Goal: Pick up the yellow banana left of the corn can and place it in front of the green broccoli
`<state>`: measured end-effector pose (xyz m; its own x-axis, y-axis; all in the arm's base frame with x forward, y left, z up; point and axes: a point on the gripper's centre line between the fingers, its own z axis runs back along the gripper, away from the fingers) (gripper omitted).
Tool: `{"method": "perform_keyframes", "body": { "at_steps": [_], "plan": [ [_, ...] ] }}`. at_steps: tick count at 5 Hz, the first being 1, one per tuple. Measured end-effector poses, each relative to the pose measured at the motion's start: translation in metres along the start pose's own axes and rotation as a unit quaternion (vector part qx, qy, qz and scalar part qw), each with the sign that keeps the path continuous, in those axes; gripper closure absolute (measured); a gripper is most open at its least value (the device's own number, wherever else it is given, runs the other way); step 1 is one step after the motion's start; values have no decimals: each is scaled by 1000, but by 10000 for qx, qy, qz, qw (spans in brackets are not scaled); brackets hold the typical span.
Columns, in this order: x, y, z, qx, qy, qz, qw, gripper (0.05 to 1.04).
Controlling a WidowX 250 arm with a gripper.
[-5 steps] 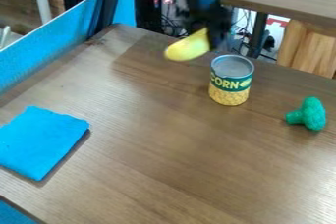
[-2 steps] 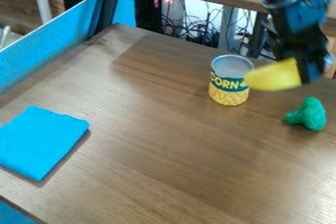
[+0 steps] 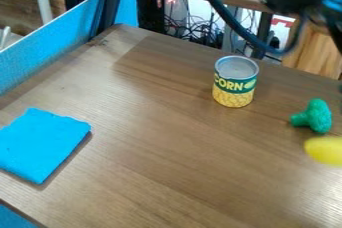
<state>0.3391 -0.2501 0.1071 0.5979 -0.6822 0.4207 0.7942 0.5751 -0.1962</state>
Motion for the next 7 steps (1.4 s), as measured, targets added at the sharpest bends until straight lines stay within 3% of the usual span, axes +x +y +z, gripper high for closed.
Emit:
{"method": "perform_keyframes", "body": {
  "at_steps": [1, 2, 3, 4, 5, 6, 7],
  "plan": [
    [-12, -11, -32, -191, 87, -136, 9997, 496],
    [-24, 0, -58, -47, 122, -183, 9997, 496],
    [-27, 8, -64, 188, 18, -233, 9996, 421],
    [-29, 13, -62, 287, 43, -159, 9995, 184],
    [-32, 20, -42, 383, -74, 122, 9992, 82],
    [-20, 25, 10, 715, -610, 298, 9951, 82],
    [-20, 30, 62, 1050, -874, 740, 9879, 82]
  ]
}}
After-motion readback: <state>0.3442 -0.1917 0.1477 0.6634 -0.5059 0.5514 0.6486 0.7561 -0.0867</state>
